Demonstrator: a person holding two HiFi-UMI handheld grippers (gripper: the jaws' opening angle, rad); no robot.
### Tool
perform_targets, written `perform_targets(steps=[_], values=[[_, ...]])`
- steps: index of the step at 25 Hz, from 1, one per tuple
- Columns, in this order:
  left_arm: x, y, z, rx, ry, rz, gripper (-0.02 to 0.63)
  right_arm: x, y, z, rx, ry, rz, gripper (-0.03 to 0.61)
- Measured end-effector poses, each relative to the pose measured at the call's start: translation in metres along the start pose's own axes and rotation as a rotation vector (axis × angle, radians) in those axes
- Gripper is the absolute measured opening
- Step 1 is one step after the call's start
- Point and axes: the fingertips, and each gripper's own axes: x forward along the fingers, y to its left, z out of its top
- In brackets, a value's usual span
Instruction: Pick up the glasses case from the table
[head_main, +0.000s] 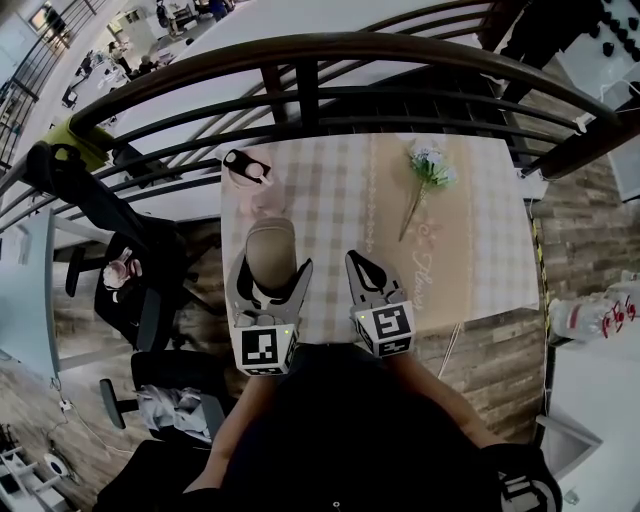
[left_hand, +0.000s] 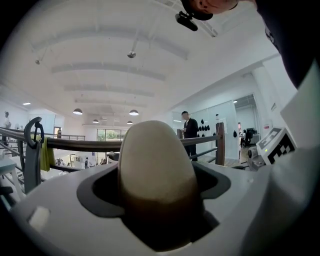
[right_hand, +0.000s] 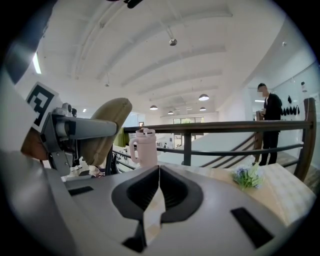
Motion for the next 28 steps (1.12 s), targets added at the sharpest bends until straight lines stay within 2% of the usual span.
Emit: perform_targets(steps=[7, 17, 28], values=[[-0.008, 0.005, 0.023, 0.011, -0.078, 0.028, 0.434, -0.006, -0.008, 0.023, -0.028, -0.052, -0.04, 0.012], [-0.017, 0.005, 0.063, 0.04, -0.192, 0.039, 0.434, -0.024, -0.011, 0.094, -0.106, -0.218, -0.082, 0.012], [-0.021, 0.02, 0.09, 0.078, -0.229, 0.094, 0.436, -0.039, -0.017, 0.123, -0.117, -0.293, -0.127, 0.012]])
